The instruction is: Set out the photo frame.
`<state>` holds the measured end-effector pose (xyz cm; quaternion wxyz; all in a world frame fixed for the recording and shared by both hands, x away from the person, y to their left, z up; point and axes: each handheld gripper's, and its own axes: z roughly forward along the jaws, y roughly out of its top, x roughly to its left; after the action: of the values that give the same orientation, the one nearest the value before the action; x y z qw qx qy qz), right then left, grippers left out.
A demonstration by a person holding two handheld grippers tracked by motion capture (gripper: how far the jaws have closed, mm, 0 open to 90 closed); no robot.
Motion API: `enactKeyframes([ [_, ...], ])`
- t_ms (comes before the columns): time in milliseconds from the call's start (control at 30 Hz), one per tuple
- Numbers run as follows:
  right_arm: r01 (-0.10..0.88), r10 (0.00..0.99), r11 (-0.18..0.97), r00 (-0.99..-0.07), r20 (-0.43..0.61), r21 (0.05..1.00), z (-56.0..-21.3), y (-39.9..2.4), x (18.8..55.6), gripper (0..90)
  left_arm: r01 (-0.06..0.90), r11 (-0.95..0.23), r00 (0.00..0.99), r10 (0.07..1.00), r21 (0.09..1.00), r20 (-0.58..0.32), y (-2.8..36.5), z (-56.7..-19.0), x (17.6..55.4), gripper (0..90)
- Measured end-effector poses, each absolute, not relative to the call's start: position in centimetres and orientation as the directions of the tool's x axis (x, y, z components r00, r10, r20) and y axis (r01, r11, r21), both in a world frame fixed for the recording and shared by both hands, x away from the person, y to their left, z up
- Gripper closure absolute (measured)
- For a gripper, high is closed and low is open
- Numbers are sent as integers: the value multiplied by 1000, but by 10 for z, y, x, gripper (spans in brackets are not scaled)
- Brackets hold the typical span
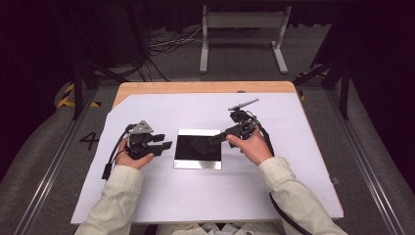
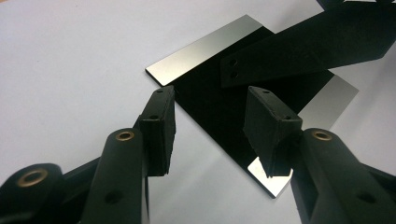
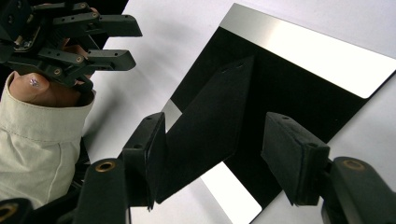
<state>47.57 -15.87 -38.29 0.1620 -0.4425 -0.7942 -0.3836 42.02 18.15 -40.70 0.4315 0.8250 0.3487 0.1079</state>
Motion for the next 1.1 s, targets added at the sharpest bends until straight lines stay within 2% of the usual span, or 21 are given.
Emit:
enactKeyframes([
  [1100, 859, 565, 321, -512, 646, 399, -401, -134, 476, 399, 474, -395, 741, 661, 787, -115, 181, -407, 420, 539],
])
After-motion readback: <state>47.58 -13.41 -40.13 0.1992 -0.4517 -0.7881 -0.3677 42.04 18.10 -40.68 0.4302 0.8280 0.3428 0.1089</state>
